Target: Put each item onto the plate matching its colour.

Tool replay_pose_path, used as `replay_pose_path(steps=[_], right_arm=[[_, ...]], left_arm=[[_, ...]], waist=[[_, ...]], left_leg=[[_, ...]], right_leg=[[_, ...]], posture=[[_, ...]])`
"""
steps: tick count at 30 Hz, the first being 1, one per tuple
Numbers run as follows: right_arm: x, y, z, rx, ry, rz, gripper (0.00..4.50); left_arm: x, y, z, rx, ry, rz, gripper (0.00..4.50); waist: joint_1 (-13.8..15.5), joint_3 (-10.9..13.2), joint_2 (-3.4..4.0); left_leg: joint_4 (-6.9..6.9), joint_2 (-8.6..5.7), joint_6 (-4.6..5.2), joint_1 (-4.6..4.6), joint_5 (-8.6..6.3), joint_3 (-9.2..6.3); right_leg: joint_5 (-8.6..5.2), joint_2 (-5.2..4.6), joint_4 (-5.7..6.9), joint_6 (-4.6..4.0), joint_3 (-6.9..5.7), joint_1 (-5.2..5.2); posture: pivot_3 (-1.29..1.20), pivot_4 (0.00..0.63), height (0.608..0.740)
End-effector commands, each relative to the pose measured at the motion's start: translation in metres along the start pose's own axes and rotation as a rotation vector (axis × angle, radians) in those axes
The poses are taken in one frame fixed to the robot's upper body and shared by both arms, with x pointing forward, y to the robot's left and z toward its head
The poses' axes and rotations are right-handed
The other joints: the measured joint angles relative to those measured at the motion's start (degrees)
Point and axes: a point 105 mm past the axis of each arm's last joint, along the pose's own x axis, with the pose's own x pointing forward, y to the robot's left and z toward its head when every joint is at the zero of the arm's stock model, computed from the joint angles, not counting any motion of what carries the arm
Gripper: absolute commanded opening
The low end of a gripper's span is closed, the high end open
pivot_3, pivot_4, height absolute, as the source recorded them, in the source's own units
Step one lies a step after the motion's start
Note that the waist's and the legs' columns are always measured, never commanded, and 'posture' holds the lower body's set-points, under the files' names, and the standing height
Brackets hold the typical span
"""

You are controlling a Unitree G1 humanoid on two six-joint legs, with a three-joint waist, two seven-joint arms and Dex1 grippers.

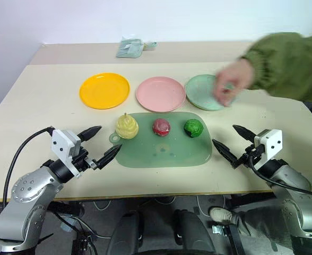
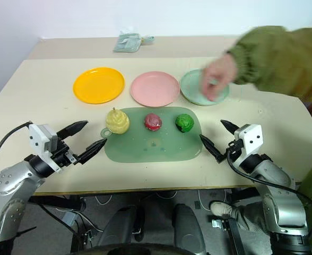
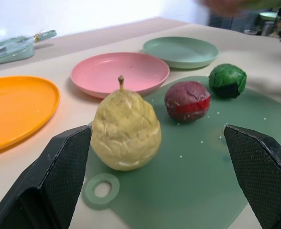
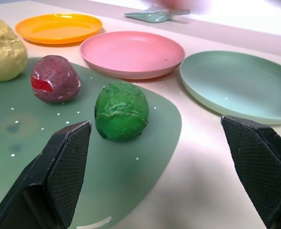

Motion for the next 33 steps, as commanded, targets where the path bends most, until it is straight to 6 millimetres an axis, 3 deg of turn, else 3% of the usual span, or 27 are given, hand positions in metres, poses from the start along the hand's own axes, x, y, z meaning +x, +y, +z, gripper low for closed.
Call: replay_pose_path(steps=[1,11,16,25,28,33], right_arm=[[-0.002,0.002,0.019,-0.051,-0.05,0.006,4.43],[0.004,0.006,0.03,-0.057,-0.074,0.046,4.43],[0.007,0.015,0.044,-0.036,-0.14,0.154,4.43],[0.02,0.059,0.085,0.054,-0.276,0.512,4.43],[0.019,0.066,0.088,0.054,-0.261,0.583,4.43],[0.019,0.068,0.086,0.036,-0.232,0.624,4.43]], left_arm=[[0.006,-0.004,0.015,0.032,-0.032,-0.026,4.5],[0.019,-0.001,0.028,-0.002,-0.052,0.03,4.5],[0.028,0.001,0.039,-0.035,-0.081,0.075,4.5],[0.064,0.016,0.031,-0.172,0.038,0.204,4.5],[0.073,0.013,0.03,-0.207,0.041,0.211,4.5],[0.083,0.013,0.008,-0.225,0.126,0.229,4.5]], waist=[[0.06,0.0,0.0],[0.05,0.0,0.0],[0.43,0.0,-0.03],[1.18,0.0,-0.06],[1.2,0.0,-0.1],[1.17,0.01,-0.11]], left_leg=[[0.0,0.0,0.0,0.0,0.0,0.0],[0.0,0.0,0.0,0.0,0.0,0.0],[0.05,-0.01,0.0,0.0,0.0,0.0],[0.19,-0.02,0.01,0.01,0.01,-0.04],[0.18,-0.04,0.02,0.0,0.0,-0.06],[0.18,-0.03,0.02,0.0,0.0,-0.06]], right_leg=[[0.0,0.0,0.0,0.0,0.0,0.0],[0.0,0.02,0.0,0.01,0.0,0.0],[0.01,0.03,0.01,0.02,0.0,0.03],[0.03,0.08,0.07,0.05,-0.02,0.09],[0.12,0.07,0.07,0.22,-0.02,0.1],[0.04,0.08,0.08,0.06,-0.02,0.1]], posture=[[0.0,0.15,0.74],[0.0,0.15,0.74],[0.0,0.15,0.74],[0.0,0.15,0.74],[0.0,0.15,0.74],[0.0,0.15,0.74]])
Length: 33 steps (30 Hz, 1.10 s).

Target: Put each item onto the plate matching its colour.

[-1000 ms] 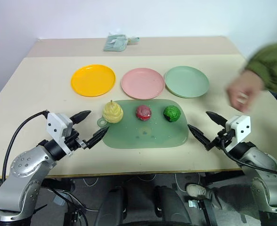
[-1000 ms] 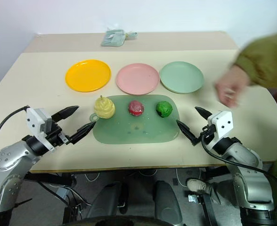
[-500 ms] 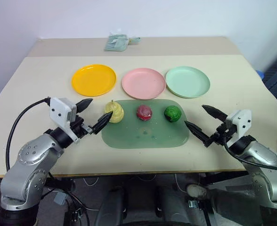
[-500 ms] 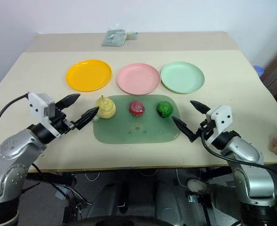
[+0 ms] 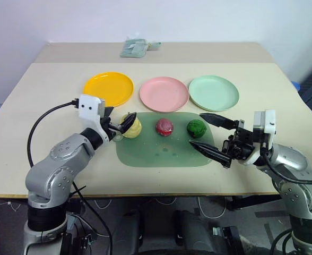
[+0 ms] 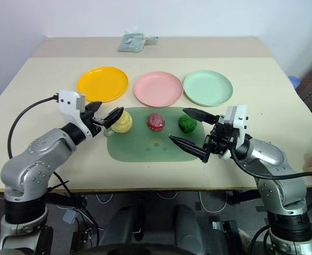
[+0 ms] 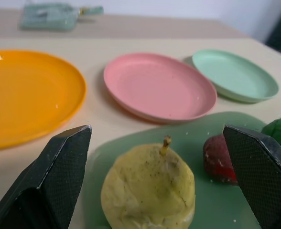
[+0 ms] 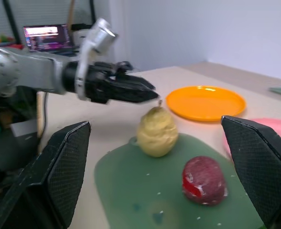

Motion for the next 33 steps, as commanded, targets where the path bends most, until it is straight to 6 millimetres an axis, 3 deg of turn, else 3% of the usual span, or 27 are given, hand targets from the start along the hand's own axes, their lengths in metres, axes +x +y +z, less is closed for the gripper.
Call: replay_pose_path(steps=[1,7,13,18,24,28,33], right_arm=[[0.002,0.005,0.007,-0.046,0.003,0.049,4.43],[0.003,0.004,0.0,-0.095,0.027,0.034,4.43],[0.004,0.005,-0.006,-0.115,0.053,0.019,4.43],[-0.003,0.002,-0.007,-0.124,0.073,-0.002,4.5],[-0.008,-0.001,-0.003,-0.136,0.076,-0.021,4.5],[-0.01,-0.002,-0.003,-0.142,0.078,-0.029,4.5],[-0.01,-0.01,-0.002,-0.168,0.065,-0.062,4.5]], left_arm=[[0.006,0.003,-0.005,0.02,0.029,0.024,4.5],[0.012,0.013,-0.019,0.045,0.097,0.063,4.5],[0.017,0.014,-0.02,0.043,0.108,0.05,4.5],[0.02,0.014,-0.021,0.051,0.117,0.046,2.92],[0.021,0.012,-0.02,0.069,0.107,0.041,2.92],[0.027,0.017,0.001,0.054,0.013,0.069,2.92],[0.049,0.066,0.042,0.029,-0.115,0.3,2.92]], waist=[[0.01,0.0,0.0],[0.06,0.0,-0.01],[0.04,0.0,-0.01],[0.06,0.0,-0.01],[0.06,0.0,-0.01],[0.18,0.01,-0.02],[0.14,0.06,-0.12]], left_leg=[[0.0,0.0,0.0,0.0,0.0,0.0],[0.0,0.0,0.0,0.0,0.0,0.0],[0.0,0.0,0.0,0.0,0.0,0.0],[0.0,0.0,0.0,0.0,0.0,0.0],[0.0,0.0,0.0,0.0,0.0,0.01],[0.0,0.0,0.0,0.0,0.0,0.01],[0.09,-0.01,0.0,-0.03,0.0,-0.01]], right_leg=[[0.0,0.0,0.0,-0.01,0.0,0.0],[-0.01,0.0,0.0,-0.02,0.0,0.0],[-0.01,-0.02,-0.01,-0.02,0.0,-0.01],[-0.01,-0.04,-0.01,-0.02,0.0,-0.01],[-0.01,-0.05,-0.01,-0.02,0.0,-0.01],[-0.01,-0.05,-0.01,-0.02,0.0,0.0],[0.01,-0.02,0.0,0.01,-0.04,0.0]], posture=[[0.0,0.15,0.74],[0.0,0.15,0.74],[0.0,0.15,0.74],[0.0,0.15,0.74],[0.0,0.15,0.74],[0.0,0.15,0.74],[0.0,0.15,0.74]])
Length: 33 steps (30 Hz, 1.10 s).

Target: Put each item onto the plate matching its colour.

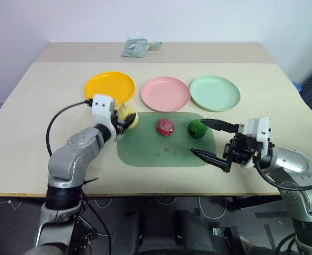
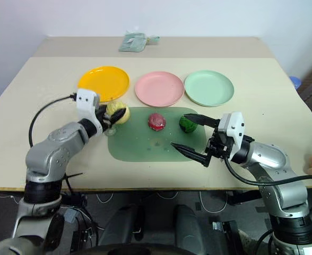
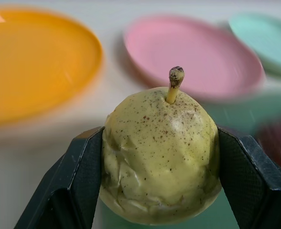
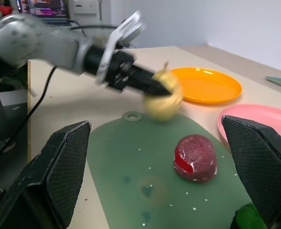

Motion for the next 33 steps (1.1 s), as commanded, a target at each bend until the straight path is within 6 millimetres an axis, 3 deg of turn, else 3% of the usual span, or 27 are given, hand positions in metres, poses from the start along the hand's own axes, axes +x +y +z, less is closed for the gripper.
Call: replay_pose_path(steps=[1,5,10,12,14,18,21,26,33], right_arm=[[-0.002,-0.009,0.01,-0.061,-0.035,-0.036,4.5],[0.001,-0.015,0.009,-0.087,-0.045,-0.066,4.5],[0.002,-0.02,0.006,-0.094,-0.041,-0.089,4.5],[0.003,-0.023,0.006,-0.103,-0.045,-0.102,4.5],[0.005,-0.028,0.006,-0.118,-0.048,-0.124,4.5],[0.01,-0.032,0.009,-0.127,-0.062,-0.15,4.5],[0.016,-0.034,0.011,-0.129,-0.074,-0.171,4.5],[0.029,-0.035,0.009,-0.129,-0.063,-0.188,4.5],[0.057,-0.032,-0.007,-0.049,0.023,-0.176,4.5]], left_arm=[[0.015,0.036,0.042,-0.004,-0.151,0.169,2.92],[0.041,0.059,0.061,-0.031,-0.236,0.285,2.92],[0.061,0.076,0.055,-0.029,-0.244,0.374,2.92],[0.067,0.079,0.049,-0.032,-0.24,0.381,3.87],[0.07,0.078,0.046,-0.026,-0.245,0.375,4.43],[0.07,0.072,0.05,-0.053,-0.295,0.32,4.43],[0.061,0.069,0.055,-0.055,-0.354,0.273,4.43],[0.03,0.051,0.059,-0.042,-0.426,0.124,4.43],[-0.033,0.01,0.03,0.085,-0.365,-0.276,4.43]], waist=[[-0.15,-0.01,0.0],[-0.16,0.0,-0.01],[-0.19,0.01,-0.04],[-0.21,0.02,-0.06],[-0.22,0.03,-0.07],[-0.2,0.04,-0.09],[-0.26,0.04,-0.08],[-0.68,0.04,-0.08],[-0.71,0.01,-0.04]], left_leg=[[0.0,0.0,0.0,0.0,0.0,0.0],[-0.04,-0.03,0.01,0.0,-0.01,0.03],[-0.06,-0.06,0.04,-0.01,-0.02,0.05],[-0.07,-0.06,0.04,-0.02,-0.02,0.05],[-0.06,-0.05,0.04,-0.02,-0.02,0.05],[-0.06,-0.05,0.04,-0.02,-0.03,0.05],[-0.06,-0.05,0.04,-0.02,-0.03,0.05],[-0.15,-0.02,0.02,0.0,-0.03,0.06],[-0.16,-0.01,0.01,0.0,-0.03,0.06]], right_leg=[[0.02,0.0,0.0,0.04,0.0,0.01],[0.12,0.01,-0.01,0.23,-0.02,0.0],[0.24,-0.02,-0.06,0.43,-0.03,0.0],[0.27,-0.02,-0.06,0.47,-0.03,0.0],[0.28,-0.02,-0.06,0.49,-0.03,0.0],[0.29,-0.04,-0.05,0.5,-0.03,0.0],[0.3,-0.05,-0.04,0.51,-0.03,0.0],[0.31,-0.07,0.01,0.5,0.0,-0.07],[0.33,-0.17,0.02,0.4,0.06,-0.11]], posture=[[0.0,0.15,0.74],[0.0,0.15,0.74],[0.0,0.15,0.74],[0.0,0.15,0.74],[0.0,0.15,0.74],[0.0,0.15,0.74],[0.0,0.15,0.74],[0.0,0.15,0.74],[0.0,0.15,0.74]])
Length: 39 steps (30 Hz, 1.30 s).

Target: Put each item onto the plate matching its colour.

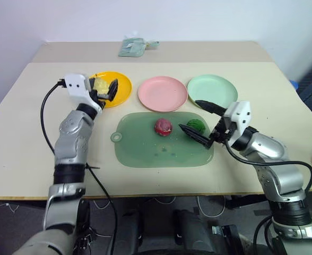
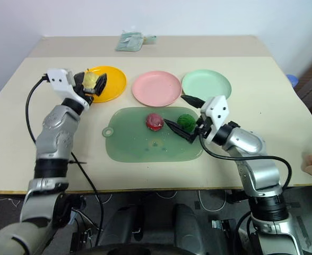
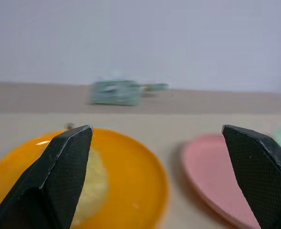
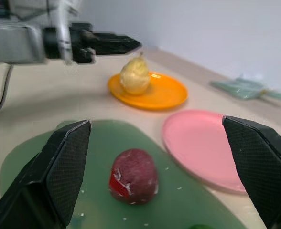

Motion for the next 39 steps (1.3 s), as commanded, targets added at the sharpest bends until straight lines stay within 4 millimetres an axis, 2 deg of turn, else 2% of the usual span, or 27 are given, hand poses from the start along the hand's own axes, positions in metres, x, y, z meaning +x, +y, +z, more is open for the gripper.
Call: replay_pose_path(steps=[1,6,10,19,27,30,32,36,39], right_arm=[[0.015,0.005,0.0,0.02,0.02,0.012,4.5],[0.036,0.016,-0.011,0.031,0.095,0.069,4.5],[0.051,0.019,-0.021,0.003,0.168,0.112,4.5],[0.071,0.005,-0.05,-0.026,0.311,0.085,4.5],[0.081,0.002,-0.07,-0.06,0.396,0.109,4.5],[0.083,0.001,-0.069,-0.058,0.384,0.116,3.64],[0.087,-0.002,-0.059,-0.042,0.349,0.11,2.73],[0.098,-0.012,-0.033,-0.007,0.271,0.09,2.73],[0.113,-0.028,-0.015,0.005,0.22,0.044,2.73]], left_arm=[[-0.028,-0.025,0.017,-0.007,-0.006,-0.246,4.43],[-0.071,-0.039,0.012,0.051,0.1,-0.484,4.43],[-0.093,-0.049,0.006,0.105,0.169,-0.613,4.43],[-0.109,-0.071,0.006,0.118,0.175,-0.677,4.43],[-0.117,-0.073,0.013,0.142,0.161,-0.615,4.43],[-0.119,-0.072,0.014,0.143,0.156,-0.591,4.5],[-0.121,-0.072,0.014,0.141,0.154,-0.574,4.5],[-0.123,-0.073,0.014,0.13,0.148,-0.548,4.5],[-0.122,-0.075,0.014,0.126,0.141,-0.538,4.5]], waist=[[-0.05,-0.01,0.01],[0.07,-0.01,0.03],[0.04,-0.01,0.03],[-0.39,-0.01,0.04],[-1.05,-0.01,0.05],[-1.01,-0.01,0.05],[-1.06,-0.01,0.05],[-1.13,0.0,0.07],[-1.2,0.0,0.07]], left_leg=[[0.0,0.0,0.0,0.0,0.0,0.0],[-0.06,0.01,-0.02,0.0,0.0,0.01],[-0.1,0.01,-0.02,0.0,-0.01,0.02],[-0.16,0.01,-0.02,-0.02,-0.01,0.03],[-0.23,0.01,-0.02,-0.02,-0.01,0.04],[-0.22,0.0,-0.02,-0.02,-0.01,0.05],[-0.22,0.0,-0.02,-0.02,-0.01,0.05],[-0.23,0.01,-0.02,-0.02,0.0,0.05],[-0.22,0.02,-0.02,-0.02,0.0,0.05]], right_leg=[[-0.01,-0.06,0.0,-0.04,0.0,-0.01],[-0.12,-0.22,-0.07,-0.35,0.0,-0.05],[-0.17,-0.26,-0.12,-0.47,0.0,-0.07],[-0.18,-0.29,-0.13,-0.49,-0.02,-0.11],[-0.18,-0.24,-0.12,-0.49,-0.03,-0.15],[-0.18,-0.23,-0.12,-0.49,-0.04,-0.14],[-0.18,-0.23,-0.12,-0.48,-0.05,-0.14],[-0.18,-0.2,-0.11,-0.48,-0.04,-0.16],[-0.17,-0.19,-0.1,-0.48,-0.04,-0.16]], posture=[[0.0,0.15,0.74],[0.0,0.15,0.74],[0.0,0.15,0.74],[0.0,0.15,0.74],[0.0,0.15,0.74],[0.0,0.15,0.74],[0.0,0.15,0.74],[0.0,0.15,0.74],[0.0,0.15,0.74]])
